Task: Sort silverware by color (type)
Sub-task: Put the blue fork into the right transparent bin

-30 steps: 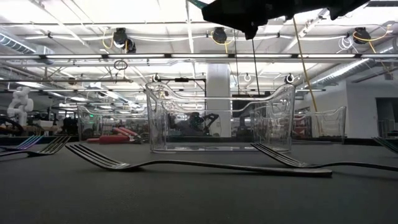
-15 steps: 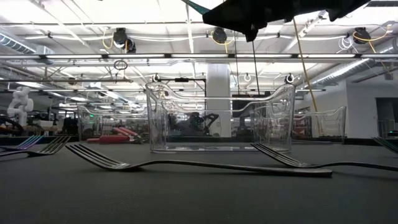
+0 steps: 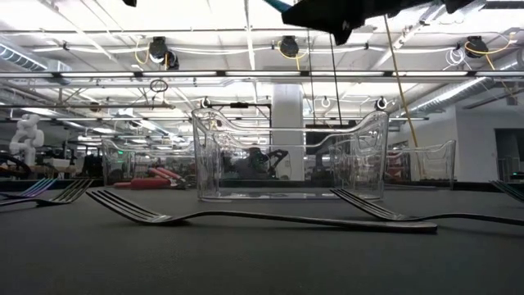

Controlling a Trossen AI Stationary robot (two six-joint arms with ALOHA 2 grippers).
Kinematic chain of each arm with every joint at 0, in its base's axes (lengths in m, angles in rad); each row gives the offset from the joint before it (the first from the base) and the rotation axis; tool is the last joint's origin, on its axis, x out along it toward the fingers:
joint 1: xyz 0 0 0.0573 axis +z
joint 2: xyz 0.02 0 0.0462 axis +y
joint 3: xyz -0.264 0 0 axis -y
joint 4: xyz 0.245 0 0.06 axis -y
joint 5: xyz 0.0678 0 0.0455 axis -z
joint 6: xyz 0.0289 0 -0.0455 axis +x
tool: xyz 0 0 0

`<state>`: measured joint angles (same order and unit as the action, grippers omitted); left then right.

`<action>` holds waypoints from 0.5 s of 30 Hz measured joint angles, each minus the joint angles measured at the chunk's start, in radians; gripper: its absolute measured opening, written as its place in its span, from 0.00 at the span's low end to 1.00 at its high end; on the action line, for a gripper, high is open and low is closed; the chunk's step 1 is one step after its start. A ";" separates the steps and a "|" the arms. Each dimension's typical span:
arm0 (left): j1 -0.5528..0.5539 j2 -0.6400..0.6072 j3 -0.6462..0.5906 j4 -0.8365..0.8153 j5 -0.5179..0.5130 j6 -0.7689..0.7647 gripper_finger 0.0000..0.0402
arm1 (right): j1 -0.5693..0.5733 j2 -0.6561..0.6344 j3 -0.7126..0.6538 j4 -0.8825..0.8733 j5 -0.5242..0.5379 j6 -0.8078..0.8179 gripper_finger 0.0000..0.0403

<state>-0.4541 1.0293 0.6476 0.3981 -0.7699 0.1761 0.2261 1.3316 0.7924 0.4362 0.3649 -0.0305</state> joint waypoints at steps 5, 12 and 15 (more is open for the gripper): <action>0.000 -0.056 0.001 -0.013 -0.020 0.007 0.59 | -0.009 -0.102 0.001 -0.137 0.001 0.009 0.00; 0.000 -0.150 0.002 -0.150 -0.020 -0.060 0.59 | -0.069 -0.245 0.001 -0.269 0.000 0.012 0.00; 0.000 -0.172 0.002 -0.228 -0.018 -0.089 0.59 | -0.130 -0.312 0.001 -0.362 -0.004 0.040 0.00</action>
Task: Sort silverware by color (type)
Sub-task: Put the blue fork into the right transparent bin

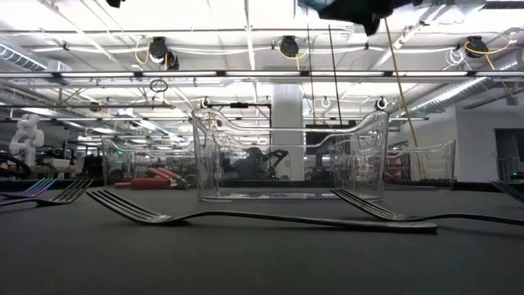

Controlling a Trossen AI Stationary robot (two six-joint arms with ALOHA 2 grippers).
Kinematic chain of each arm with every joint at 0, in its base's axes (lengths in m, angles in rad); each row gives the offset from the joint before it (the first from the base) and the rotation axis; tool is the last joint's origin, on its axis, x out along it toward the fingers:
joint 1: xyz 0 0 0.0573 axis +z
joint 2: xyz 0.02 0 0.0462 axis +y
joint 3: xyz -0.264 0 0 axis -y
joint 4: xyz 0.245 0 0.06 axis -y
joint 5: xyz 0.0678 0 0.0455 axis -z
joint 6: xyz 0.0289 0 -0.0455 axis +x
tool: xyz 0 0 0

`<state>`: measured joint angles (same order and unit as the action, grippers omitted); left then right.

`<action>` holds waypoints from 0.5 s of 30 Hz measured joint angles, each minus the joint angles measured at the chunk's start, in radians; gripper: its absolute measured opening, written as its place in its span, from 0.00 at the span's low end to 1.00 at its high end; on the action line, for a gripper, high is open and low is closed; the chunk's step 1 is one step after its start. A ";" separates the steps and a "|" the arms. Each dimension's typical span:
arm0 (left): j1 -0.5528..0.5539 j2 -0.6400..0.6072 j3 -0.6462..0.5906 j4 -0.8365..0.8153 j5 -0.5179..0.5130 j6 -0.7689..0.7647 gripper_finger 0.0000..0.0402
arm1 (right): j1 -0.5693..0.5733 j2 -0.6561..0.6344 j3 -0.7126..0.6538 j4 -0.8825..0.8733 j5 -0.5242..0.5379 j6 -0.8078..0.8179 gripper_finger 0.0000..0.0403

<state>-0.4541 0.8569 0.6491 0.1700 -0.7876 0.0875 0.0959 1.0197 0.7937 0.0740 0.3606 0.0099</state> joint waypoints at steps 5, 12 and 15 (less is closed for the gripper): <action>0.000 -0.009 0.000 -0.041 0.003 -0.002 0.59 | -0.147 -0.088 0.000 -0.142 -0.108 0.066 0.00; 0.000 -0.009 0.000 -0.043 0.028 0.002 0.59 | -0.367 -0.137 0.000 -0.200 -0.309 0.088 0.00; 0.000 -0.009 0.000 -0.045 0.028 0.004 0.59 | -0.456 -0.135 0.000 -0.218 -0.392 0.088 0.00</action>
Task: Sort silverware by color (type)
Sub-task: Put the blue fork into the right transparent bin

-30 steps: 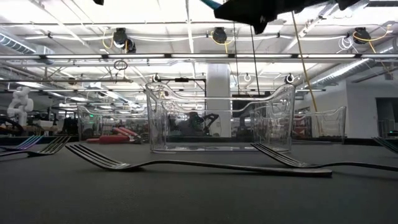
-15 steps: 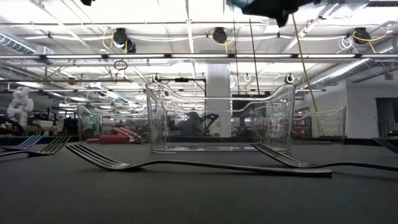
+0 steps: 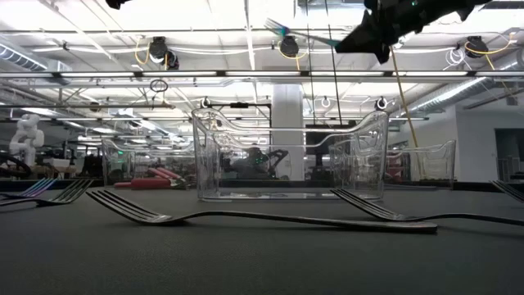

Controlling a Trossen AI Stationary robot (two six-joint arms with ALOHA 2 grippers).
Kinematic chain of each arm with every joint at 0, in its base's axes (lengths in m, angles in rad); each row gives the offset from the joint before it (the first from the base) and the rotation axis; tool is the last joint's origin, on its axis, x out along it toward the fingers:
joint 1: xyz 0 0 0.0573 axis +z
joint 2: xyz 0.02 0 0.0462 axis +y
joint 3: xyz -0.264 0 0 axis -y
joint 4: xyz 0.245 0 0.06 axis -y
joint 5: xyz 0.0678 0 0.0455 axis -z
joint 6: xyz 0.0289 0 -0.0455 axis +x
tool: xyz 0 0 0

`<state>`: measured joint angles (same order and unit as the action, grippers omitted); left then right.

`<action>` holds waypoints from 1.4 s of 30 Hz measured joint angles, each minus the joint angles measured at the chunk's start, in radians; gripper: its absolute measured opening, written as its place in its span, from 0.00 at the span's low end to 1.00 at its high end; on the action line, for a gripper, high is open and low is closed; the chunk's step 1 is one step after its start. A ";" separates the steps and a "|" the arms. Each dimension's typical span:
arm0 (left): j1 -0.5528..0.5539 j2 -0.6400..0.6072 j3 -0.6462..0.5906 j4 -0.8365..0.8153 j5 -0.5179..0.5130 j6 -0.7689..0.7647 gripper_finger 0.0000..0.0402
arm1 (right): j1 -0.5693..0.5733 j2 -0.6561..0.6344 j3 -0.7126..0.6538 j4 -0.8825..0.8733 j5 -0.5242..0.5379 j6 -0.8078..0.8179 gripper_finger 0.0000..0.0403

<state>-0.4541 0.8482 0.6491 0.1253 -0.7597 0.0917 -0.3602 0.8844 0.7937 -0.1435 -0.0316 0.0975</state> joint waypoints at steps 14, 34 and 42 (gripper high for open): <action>0.000 0.000 0.000 -0.025 0.000 -0.001 0.59 | -0.367 0.015 0.000 -0.163 -0.261 -0.043 0.00; 0.000 0.000 0.000 -0.058 0.030 -0.008 0.59 | -0.628 0.051 0.000 -0.543 -0.148 -0.198 0.00; 0.000 0.000 0.000 -0.059 0.031 -0.009 0.59 | -0.668 0.053 0.000 -0.628 -0.148 -0.221 0.00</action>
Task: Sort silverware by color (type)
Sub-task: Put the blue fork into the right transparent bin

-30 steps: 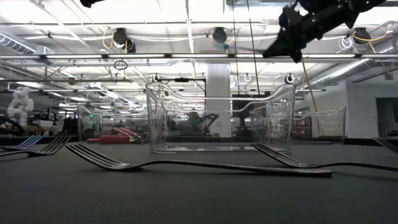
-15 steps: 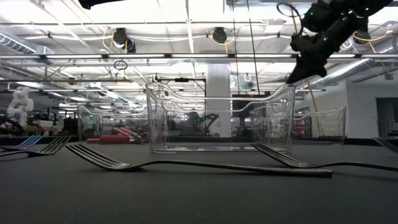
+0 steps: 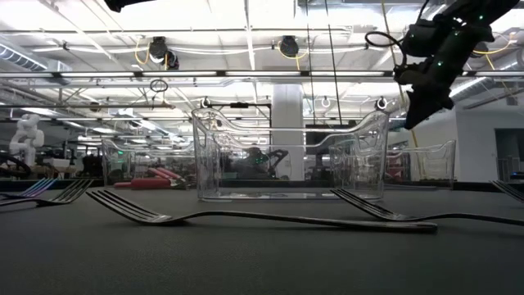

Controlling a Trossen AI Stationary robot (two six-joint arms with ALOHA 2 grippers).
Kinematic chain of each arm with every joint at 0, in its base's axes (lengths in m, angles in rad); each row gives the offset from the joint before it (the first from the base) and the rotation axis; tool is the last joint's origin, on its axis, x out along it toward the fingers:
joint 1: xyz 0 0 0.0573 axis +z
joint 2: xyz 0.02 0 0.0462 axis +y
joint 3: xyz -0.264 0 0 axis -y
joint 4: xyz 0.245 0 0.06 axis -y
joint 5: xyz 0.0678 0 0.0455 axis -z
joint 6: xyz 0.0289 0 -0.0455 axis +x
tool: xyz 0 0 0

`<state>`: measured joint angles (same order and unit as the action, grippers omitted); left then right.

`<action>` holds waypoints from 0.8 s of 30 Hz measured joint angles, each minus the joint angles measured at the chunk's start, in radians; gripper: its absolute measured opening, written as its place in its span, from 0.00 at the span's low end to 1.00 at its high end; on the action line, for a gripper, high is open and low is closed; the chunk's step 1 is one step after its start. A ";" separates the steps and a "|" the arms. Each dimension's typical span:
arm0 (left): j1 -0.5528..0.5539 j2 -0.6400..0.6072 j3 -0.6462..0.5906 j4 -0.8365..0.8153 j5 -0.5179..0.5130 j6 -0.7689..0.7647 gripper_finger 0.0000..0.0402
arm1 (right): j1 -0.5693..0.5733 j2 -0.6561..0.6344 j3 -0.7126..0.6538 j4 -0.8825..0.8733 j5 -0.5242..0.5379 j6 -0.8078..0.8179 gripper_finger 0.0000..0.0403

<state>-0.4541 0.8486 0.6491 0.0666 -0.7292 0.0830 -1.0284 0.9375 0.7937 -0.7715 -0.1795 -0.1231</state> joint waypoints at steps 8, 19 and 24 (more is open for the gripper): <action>0.000 0.000 0.000 0.000 0.000 -0.001 0.59 | -0.025 0.003 0.000 -0.081 -0.001 -0.021 0.00; 0.000 0.000 0.000 0.001 0.000 -0.003 0.59 | -0.025 0.152 0.000 -0.095 -0.003 -0.054 0.01; 0.000 0.000 0.000 0.000 0.000 -0.002 0.59 | -0.025 0.200 0.001 -0.046 -0.004 -0.054 0.01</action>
<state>-0.4541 0.8486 0.6491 0.0666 -0.7292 0.0807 -1.0532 1.1376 0.7947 -0.8179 -0.1837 -0.1776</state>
